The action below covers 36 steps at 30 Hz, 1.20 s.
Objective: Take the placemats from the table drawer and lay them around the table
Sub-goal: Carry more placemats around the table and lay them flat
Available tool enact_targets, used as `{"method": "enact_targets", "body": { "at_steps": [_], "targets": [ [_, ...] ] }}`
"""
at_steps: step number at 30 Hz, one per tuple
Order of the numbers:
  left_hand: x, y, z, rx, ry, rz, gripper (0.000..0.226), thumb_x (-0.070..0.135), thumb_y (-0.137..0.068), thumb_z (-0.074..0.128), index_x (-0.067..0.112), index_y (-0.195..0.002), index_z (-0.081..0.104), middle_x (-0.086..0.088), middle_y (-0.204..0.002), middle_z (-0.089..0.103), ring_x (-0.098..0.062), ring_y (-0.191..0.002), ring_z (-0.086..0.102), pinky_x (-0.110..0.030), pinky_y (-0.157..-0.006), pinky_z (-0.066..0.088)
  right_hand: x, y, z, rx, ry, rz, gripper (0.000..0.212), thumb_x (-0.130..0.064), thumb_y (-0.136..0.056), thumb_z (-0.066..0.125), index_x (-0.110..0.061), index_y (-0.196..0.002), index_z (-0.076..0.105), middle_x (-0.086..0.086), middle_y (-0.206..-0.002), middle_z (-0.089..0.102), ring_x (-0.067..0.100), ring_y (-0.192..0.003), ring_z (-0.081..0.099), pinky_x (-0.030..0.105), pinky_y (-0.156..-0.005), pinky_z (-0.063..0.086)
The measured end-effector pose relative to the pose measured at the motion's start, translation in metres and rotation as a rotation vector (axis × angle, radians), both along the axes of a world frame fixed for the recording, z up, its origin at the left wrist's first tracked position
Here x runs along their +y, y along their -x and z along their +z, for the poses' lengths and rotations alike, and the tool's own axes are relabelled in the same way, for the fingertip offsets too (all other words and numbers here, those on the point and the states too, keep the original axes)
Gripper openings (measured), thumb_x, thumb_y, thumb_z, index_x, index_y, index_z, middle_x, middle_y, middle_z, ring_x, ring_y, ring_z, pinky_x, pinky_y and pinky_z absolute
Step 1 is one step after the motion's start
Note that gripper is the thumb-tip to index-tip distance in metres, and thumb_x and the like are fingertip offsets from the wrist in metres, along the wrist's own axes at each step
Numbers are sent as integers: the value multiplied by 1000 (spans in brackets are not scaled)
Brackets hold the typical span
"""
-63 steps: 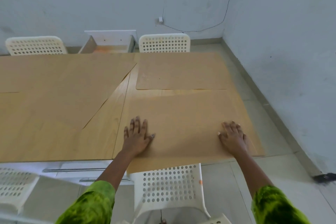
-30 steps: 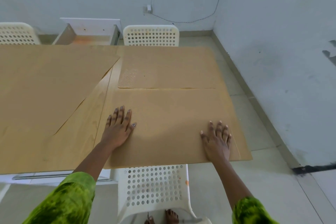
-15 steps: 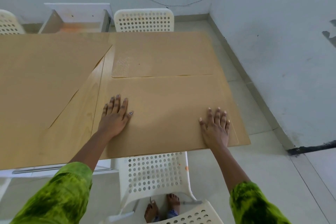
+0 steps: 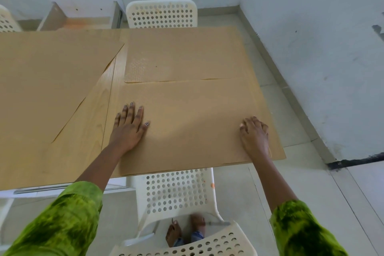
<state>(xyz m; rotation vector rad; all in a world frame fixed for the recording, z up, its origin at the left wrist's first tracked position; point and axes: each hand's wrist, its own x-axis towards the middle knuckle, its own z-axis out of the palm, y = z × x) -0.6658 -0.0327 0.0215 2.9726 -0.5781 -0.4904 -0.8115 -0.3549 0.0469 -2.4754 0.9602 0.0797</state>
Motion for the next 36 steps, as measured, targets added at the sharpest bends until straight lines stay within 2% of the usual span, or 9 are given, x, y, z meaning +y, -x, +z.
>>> {"method": "enact_targets", "body": {
  "at_steps": [6,10,13,17,20,23,26,32,36],
  "targets": [
    [-5,-2,6,-8,66,78,69,54,-94,20,17,-150,4,-9,-159,-7,-26,-146,-12,-44,-118,-6,4,-20,6,41,77,-54,41,-18,-91,42,-9,-131,48,8,-143,40,30,-130,31,40,-104,29],
    [-37,-18,15,-147,158,92,91,64,-75,4,8,-144,24,-13,-156,13,-31,-145,5,-45,-117,-1,23,-69,6,-64,90,112,43,-20,-89,45,-10,-132,47,8,-141,43,28,-130,34,37,-104,30],
    [-76,-45,17,-121,189,-3,85,63,-81,10,10,-147,18,-10,-159,7,-26,-147,1,-42,-118,-2,43,-120,6,-114,62,295,46,-21,-91,45,-12,-136,43,8,-147,37,25,-136,30,35,-110,25],
    [-113,-59,1,-50,105,-152,84,63,-80,-2,16,-150,1,-4,-160,-8,-22,-146,-11,-41,-117,-7,62,-162,-4,-29,96,502,53,-27,-96,35,-17,-146,25,4,-159,13,19,-147,7,40,-117,8],
    [-114,-56,-13,-136,68,-169,87,64,-76,-13,22,-150,-1,1,-160,-9,-21,-146,-12,-42,-117,-8,65,-165,-18,41,119,560,53,-35,-99,26,-24,-150,14,1,-161,2,19,-148,-4,43,-117,-1],
    [-114,-54,-14,-160,69,-165,89,67,-75,-19,24,-150,-1,3,-160,-7,-20,-147,-11,-41,-118,-6,66,-159,-28,27,172,563,53,-41,-99,21,-28,-150,10,-2,-161,0,18,-148,-6,43,-117,-5],
    [-109,-54,-15,-171,73,-122,80,62,-78,-11,29,-150,-1,5,-160,-6,-18,-147,-10,-40,-117,-6,59,-155,-29,20,196,552,56,-45,-98,20,-28,-150,9,-5,-160,0,16,-148,-6,42,-117,-5],
    [-46,-53,-16,-206,35,50,74,64,-78,-10,34,-146,-10,5,-159,-10,-16,-146,-12,-40,-119,-4,-27,-119,-29,120,231,271,63,-48,-97,17,-20,-151,1,-3,-160,-2,17,-148,-6,45,-118,-3],
    [-41,-56,-11,-151,20,65,79,64,-74,-15,31,-146,-14,2,-159,-14,-17,-145,-15,-41,-119,-6,-42,-116,-26,153,211,231,63,-46,-98,17,-16,-151,2,1,-160,-3,20,-147,-8,48,-117,-5]
  ]
}}
